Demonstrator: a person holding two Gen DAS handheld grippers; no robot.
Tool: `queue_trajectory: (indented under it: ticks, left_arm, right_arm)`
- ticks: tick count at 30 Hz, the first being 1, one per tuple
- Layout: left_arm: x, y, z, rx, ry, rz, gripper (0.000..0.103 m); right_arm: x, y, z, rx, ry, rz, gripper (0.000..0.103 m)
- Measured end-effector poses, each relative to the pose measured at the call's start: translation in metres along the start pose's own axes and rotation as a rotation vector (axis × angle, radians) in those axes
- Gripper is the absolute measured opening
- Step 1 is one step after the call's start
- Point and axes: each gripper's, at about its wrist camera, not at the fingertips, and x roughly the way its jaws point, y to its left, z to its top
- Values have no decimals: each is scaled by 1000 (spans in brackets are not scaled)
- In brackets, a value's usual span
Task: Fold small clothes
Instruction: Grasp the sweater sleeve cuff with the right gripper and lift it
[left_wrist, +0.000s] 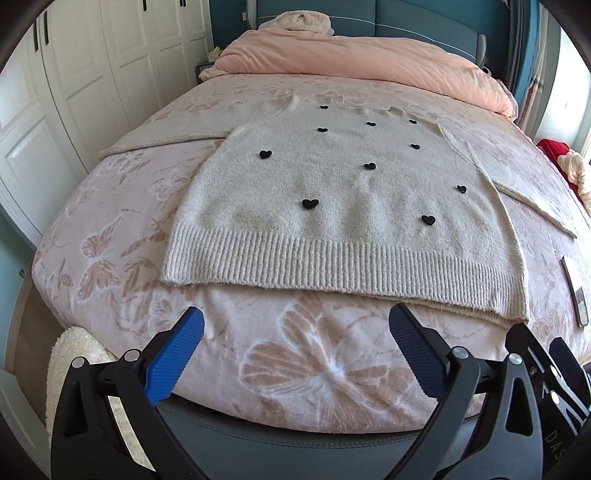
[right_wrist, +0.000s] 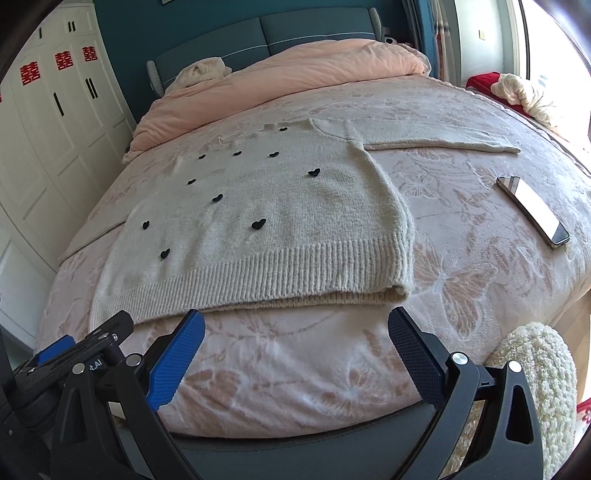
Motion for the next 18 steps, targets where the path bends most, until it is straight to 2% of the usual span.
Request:
queue_trajectory:
  ticks: [3,5,8,10,12,14,15,18]
  left_arm:
    - [9,5,10,-57,12,-28,98]
    - [14,9,18,-80,1,-32,98]
    - [25,13,33,-95,-2,-20,98]
    - [34,15,42,-105,2,-8,98]
    - [43,16,49,-115,8,2,98]
    - [52,17,54,-125,20,12,98]
    - [58,18,57,-130,27,17,98]
    - [73,20,64,-147,47,18,98]
  right_arm:
    - [13,-25,20,47,3,51,98]
    - [23,-54,48,76,-32,61,98]
    - [50,-117,110,158,-43,97,98]
    - [76,-175,152,288,-57,109,98]
    - [107,-239,190,433,-67,55,98]
    - [136,-291,222,522,-53,-71,98]
    - [150,-313,237,549,-47,-105,95]
    - [186,-372,259,696,-13,-185,93]
